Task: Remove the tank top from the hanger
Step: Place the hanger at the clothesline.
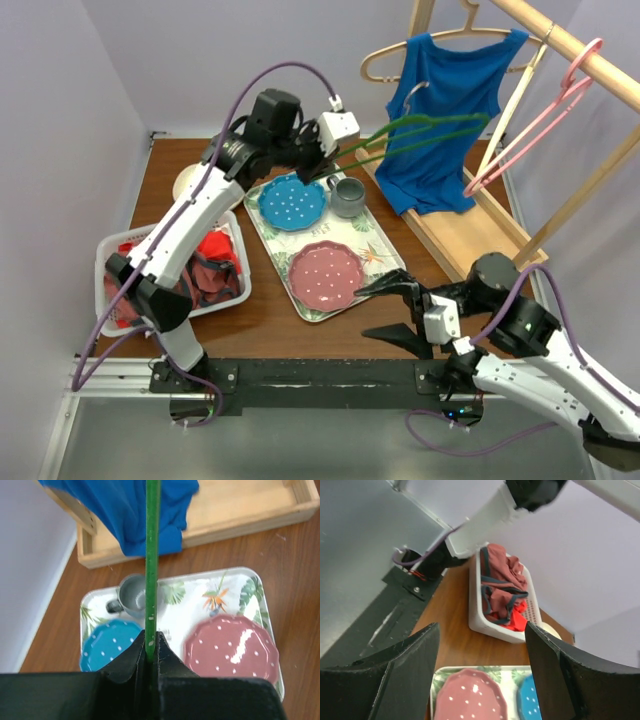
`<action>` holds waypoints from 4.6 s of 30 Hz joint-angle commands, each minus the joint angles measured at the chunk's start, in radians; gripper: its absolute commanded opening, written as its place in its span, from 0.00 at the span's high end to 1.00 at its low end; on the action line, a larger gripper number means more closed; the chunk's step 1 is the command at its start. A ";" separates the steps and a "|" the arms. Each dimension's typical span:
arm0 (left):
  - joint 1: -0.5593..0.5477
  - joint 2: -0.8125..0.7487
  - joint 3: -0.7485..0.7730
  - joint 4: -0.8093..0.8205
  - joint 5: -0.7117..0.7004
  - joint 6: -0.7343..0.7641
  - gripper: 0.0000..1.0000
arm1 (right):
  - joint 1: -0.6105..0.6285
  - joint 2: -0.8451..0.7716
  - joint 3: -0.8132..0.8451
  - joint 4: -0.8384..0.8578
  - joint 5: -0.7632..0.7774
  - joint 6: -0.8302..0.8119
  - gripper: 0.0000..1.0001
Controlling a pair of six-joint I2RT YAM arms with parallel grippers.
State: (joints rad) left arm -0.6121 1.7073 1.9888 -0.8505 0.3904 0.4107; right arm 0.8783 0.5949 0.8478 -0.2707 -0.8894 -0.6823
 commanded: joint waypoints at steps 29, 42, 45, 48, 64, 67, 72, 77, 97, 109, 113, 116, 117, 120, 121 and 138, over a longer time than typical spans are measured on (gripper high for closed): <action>-0.044 -0.204 -0.254 0.547 -0.003 -0.240 1.00 | 0.002 0.246 0.253 0.409 1.408 1.500 0.41; -0.029 -0.265 -0.312 0.571 0.065 -0.279 1.00 | 0.002 0.457 0.312 0.471 1.517 1.751 0.50; -0.029 -0.262 -0.312 0.562 0.077 -0.282 1.00 | 0.002 0.476 0.294 0.522 1.511 1.767 0.50; -0.031 -0.268 -0.326 0.561 0.080 -0.282 1.00 | 0.002 0.488 0.283 0.556 1.520 1.781 0.50; -0.029 -0.287 -0.360 0.567 0.102 -0.299 1.00 | 0.002 0.615 0.347 0.593 1.529 1.748 0.65; -0.029 -0.288 -0.360 0.553 0.091 -0.296 1.00 | 0.002 0.617 0.333 0.655 1.528 1.718 0.94; -0.028 -0.325 -0.422 0.553 0.067 -0.285 0.87 | 0.004 0.594 0.326 0.686 1.549 1.715 1.00; -0.017 -0.383 -0.539 0.600 0.048 -0.273 0.78 | 0.002 0.586 0.358 0.646 1.560 1.683 1.00; -0.006 -0.376 -0.498 0.683 0.088 -0.319 1.00 | -0.001 0.657 0.372 0.601 1.420 1.736 0.66; -0.005 -0.313 -0.453 0.731 0.077 -0.371 1.00 | 0.002 0.652 0.355 0.593 1.405 1.756 0.74; -0.006 -0.288 -0.433 0.737 0.074 -0.391 1.00 | 0.004 0.664 0.355 0.599 1.400 1.774 0.69; -0.006 -0.276 -0.420 0.739 0.067 -0.397 1.00 | 0.004 0.665 0.350 0.597 1.411 1.782 0.65; -0.005 -0.272 -0.415 0.737 0.067 -0.397 1.00 | 0.005 0.661 0.341 0.600 1.417 1.785 0.69; -0.005 -0.264 -0.409 0.731 0.061 -0.397 1.00 | 0.004 0.645 0.320 0.623 1.445 1.779 1.00; -0.006 -0.261 -0.409 0.729 0.048 -0.400 1.00 | 0.004 0.638 0.315 0.639 1.451 1.776 1.00; -0.005 -0.396 -0.502 0.769 -0.189 -0.389 0.45 | -0.082 0.733 0.566 0.579 1.485 1.790 1.00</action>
State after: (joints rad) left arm -0.6186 1.3785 1.5047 -0.1345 0.2932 0.0151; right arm 0.8173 1.3052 1.3258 0.2989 0.6067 1.0801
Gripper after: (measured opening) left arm 0.529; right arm 0.103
